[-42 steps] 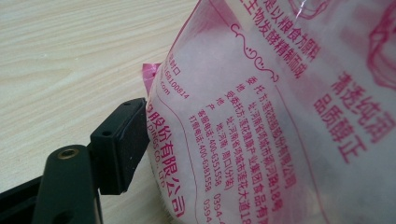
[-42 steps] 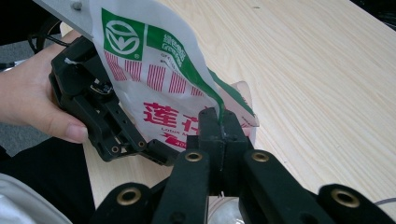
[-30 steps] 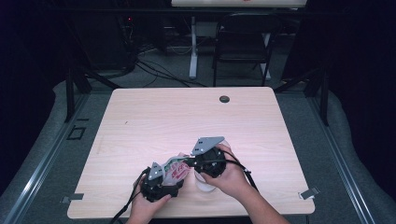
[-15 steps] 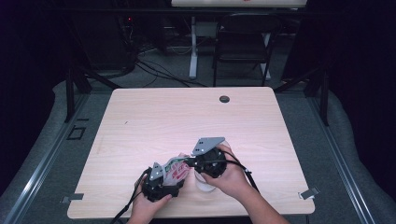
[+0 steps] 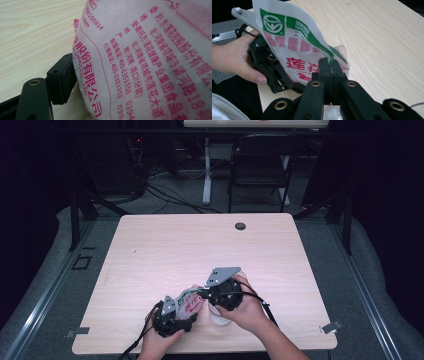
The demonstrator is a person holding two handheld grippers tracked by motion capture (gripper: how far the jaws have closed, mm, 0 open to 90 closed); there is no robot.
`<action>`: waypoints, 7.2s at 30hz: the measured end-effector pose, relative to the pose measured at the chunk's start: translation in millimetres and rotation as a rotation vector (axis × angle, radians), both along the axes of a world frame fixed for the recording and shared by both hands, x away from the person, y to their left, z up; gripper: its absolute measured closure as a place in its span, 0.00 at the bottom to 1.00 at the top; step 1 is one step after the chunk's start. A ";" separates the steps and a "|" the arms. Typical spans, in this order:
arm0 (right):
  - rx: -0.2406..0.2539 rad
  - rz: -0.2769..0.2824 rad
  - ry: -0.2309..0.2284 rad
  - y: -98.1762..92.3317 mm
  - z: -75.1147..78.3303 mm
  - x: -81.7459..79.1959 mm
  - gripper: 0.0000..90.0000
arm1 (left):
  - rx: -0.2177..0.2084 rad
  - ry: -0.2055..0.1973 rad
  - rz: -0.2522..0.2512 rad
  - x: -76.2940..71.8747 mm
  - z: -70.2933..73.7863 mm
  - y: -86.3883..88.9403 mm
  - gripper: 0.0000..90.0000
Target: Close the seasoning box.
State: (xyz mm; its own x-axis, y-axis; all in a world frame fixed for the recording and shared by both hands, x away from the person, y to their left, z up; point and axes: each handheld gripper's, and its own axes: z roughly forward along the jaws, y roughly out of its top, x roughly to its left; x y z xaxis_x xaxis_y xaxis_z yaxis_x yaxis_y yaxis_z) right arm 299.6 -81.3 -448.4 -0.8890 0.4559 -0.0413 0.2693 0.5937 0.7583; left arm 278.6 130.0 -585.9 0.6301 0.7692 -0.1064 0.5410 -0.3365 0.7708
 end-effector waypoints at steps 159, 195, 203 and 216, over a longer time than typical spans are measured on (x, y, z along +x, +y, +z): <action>0.014 -0.010 -0.040 -35.2 10.9 -10.0 0.73 | 0.333 -0.203 -0.018 13.6 57.0 3.8 0.59; -0.040 0.039 -0.153 -30.0 32.1 -16.2 0.61 | 0.405 -0.224 -0.074 25.6 67.8 -17.3 0.59; -0.040 0.050 -0.164 -26.8 34.0 -17.6 0.59 | 0.405 -0.226 -0.084 27.8 65.9 -23.0 0.59; -0.056 0.069 -0.186 -22.8 34.9 -20.0 0.58 | 0.412 -0.221 -0.089 30.4 64.6 -25.4 0.59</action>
State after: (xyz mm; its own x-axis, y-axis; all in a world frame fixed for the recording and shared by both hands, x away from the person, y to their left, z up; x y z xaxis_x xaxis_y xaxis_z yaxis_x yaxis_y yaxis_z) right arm 279.7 -104.1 -413.4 -0.8928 0.3868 -0.2309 0.0852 0.6484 0.7565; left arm 309.0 104.6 -521.4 0.6684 0.6613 0.3405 0.3344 -0.6760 0.6566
